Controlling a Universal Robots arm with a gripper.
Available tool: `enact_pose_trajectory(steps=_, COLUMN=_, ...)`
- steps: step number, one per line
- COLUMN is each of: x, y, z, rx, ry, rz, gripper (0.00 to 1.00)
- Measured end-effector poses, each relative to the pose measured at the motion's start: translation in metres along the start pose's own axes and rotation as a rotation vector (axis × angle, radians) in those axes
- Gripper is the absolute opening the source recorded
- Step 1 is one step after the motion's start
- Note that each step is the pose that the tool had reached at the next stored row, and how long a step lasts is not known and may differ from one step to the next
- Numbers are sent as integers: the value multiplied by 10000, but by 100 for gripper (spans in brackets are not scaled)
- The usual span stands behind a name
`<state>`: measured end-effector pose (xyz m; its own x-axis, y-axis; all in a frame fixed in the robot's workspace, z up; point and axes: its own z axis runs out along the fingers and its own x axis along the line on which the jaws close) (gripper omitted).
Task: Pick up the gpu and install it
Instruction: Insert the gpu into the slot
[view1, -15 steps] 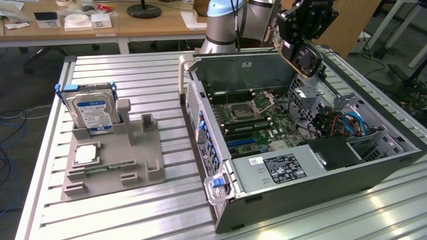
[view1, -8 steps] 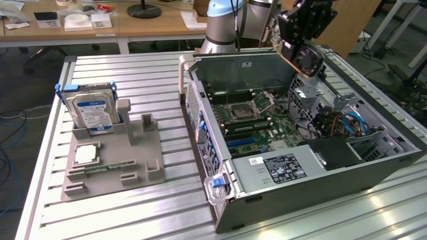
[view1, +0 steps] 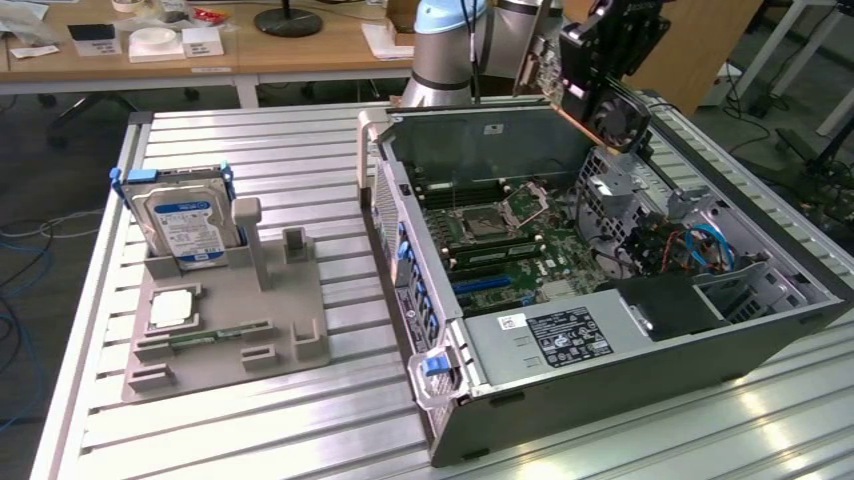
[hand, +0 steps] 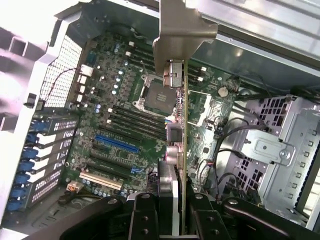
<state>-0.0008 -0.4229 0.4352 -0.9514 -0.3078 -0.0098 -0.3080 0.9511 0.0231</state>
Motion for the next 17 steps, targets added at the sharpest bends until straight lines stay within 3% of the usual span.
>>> enact_pose_trajectory(steps=17, x=0, y=-1, z=0, rx=-19, ry=44, rz=-1896, gripper=28)
